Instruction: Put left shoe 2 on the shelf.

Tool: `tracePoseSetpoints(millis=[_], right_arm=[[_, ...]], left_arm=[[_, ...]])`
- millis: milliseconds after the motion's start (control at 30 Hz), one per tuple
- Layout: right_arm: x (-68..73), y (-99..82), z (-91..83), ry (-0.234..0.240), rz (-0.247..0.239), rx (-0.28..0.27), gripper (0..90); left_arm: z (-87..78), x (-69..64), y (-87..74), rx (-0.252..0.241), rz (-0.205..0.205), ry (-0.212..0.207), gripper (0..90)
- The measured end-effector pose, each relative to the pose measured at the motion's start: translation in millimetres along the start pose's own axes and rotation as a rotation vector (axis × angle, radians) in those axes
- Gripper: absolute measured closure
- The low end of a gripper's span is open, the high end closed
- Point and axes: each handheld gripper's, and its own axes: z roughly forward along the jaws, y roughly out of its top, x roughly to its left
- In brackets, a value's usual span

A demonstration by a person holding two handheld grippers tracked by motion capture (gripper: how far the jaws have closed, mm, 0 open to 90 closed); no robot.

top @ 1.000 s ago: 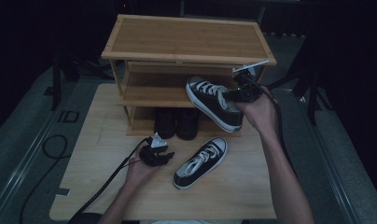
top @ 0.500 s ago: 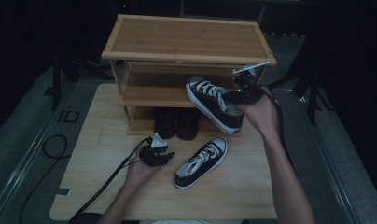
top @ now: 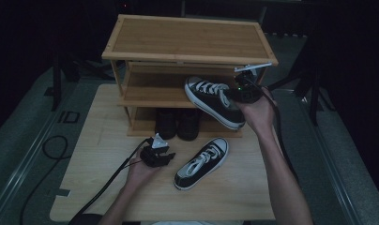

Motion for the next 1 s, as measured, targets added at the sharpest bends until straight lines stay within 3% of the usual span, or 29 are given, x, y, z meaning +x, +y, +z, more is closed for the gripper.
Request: tracePoseSetpoints(millis=[200,367,633,867,1000], right_arm=[[6.5,-0.9,5.3,-0.023,-0.002,-0.019,87.5],[5.5,-3.2,1.7,0.002,-0.015,-0.026,77.5],[7.9,-6.5,-11.3,0.008,-0.058,-0.043,64.6],[9.4,-12.3,-31.3,0.011,-0.097,-0.065,59.0],[6.7,-14.9,-40.0,0.016,-0.086,-0.103,59.1]], left_arm=[[0.0,0.0,0.0,0.000,0.002,0.000,57.9],[-0.1,0.1,0.0,0.001,0.001,-0.001,57.9],[0.0,0.0,0.0,0.000,0.001,0.000,57.8],[0.1,0.0,0.0,0.000,0.001,0.001,57.9],[0.0,-0.2,0.0,0.000,0.003,0.001,57.9]])
